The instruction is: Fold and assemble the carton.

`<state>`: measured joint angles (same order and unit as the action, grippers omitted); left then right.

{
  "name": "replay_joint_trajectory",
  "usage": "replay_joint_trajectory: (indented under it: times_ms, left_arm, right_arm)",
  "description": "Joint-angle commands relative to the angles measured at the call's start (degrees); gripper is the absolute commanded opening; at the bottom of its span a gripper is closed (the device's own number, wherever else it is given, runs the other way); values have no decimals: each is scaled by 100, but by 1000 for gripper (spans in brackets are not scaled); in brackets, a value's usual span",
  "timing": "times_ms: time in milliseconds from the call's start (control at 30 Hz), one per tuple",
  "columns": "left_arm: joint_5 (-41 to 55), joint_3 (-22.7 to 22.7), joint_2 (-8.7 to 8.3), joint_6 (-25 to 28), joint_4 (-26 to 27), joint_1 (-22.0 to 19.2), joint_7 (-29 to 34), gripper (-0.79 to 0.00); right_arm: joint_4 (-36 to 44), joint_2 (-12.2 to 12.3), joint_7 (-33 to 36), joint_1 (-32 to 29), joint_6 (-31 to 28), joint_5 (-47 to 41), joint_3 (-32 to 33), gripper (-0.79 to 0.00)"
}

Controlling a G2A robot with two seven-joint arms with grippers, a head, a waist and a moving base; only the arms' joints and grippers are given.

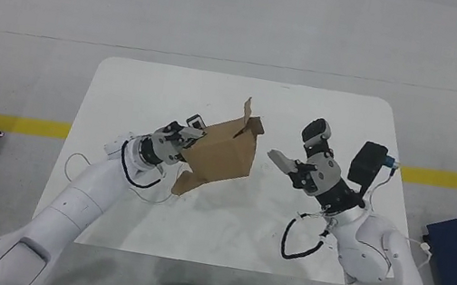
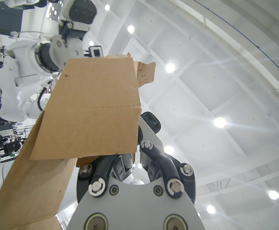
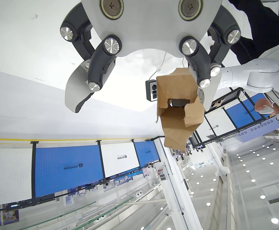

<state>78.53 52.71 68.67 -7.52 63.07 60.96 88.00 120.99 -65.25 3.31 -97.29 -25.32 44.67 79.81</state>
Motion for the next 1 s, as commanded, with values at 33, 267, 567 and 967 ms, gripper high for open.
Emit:
replay_joint_trajectory:
  times_ms: [33, 267, 567, 967]
  left_arm:
    - [7, -28, -4, 36, -1, -10, 0, -785]
    - [-56, -30, -43, 143, -26, -41, 0, -785]
    - [-61, -35, -105, 210, 40, 6, 0, -785]
    - [-40, -92, -170, 252, 144, 38, 0, -785]
  right_arm:
    - [63, -3, 284, 132, 236, 327, -97, 0]
    - [108, -20, 840, 415, 538, 1179, -526, 0]
    - [-99, -69, 475, 523, 681, 249, -499, 0]
    - [-299, -96, 789, 640, 1281, 1118, -742, 0]
